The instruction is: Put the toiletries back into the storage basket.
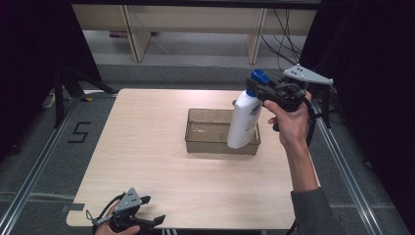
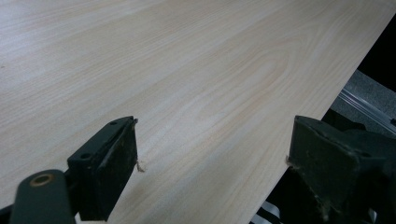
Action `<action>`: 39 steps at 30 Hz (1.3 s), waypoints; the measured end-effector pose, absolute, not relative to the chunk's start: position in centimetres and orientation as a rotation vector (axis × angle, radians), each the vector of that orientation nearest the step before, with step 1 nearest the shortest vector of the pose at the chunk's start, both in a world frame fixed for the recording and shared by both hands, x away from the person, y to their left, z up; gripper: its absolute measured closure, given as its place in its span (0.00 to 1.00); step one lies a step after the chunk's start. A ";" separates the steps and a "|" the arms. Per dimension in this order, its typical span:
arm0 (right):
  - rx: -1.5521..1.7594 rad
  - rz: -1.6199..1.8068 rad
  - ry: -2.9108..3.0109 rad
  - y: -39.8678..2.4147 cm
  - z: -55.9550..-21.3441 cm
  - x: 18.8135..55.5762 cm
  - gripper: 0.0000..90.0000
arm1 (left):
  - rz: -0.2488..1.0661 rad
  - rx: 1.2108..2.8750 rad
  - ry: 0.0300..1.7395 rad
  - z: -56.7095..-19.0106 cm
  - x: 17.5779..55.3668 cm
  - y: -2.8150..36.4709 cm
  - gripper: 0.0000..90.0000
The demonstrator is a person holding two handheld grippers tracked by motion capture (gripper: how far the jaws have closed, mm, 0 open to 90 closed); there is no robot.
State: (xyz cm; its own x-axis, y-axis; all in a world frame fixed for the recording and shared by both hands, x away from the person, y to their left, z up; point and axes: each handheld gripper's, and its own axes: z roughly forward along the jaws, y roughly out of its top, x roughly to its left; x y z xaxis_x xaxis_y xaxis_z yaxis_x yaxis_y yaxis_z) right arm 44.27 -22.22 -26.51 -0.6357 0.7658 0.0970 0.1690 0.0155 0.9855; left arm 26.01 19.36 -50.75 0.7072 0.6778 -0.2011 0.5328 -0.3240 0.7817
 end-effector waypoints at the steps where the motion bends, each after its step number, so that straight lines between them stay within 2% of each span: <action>1: 0.949 1.659 1.825 -22.3 -26.5 44.5 0.69 | 0.204 2.012 0.926 -50.7 26.1 19.4 0.17; 39: 1.045 1.588 1.770 -23.7 -28.9 48.0 0.69 | 0.192 2.006 0.928 -50.7 26.0 19.3 0.17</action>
State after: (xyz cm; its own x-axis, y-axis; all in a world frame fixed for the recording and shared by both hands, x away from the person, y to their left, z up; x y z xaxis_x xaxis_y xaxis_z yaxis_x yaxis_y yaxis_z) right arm 48.00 -23.69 -28.90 -0.5553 0.8251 0.1041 0.1924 0.0057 0.9813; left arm 25.98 19.31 -50.75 0.7075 0.6754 -0.2078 0.5372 -0.3231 0.7791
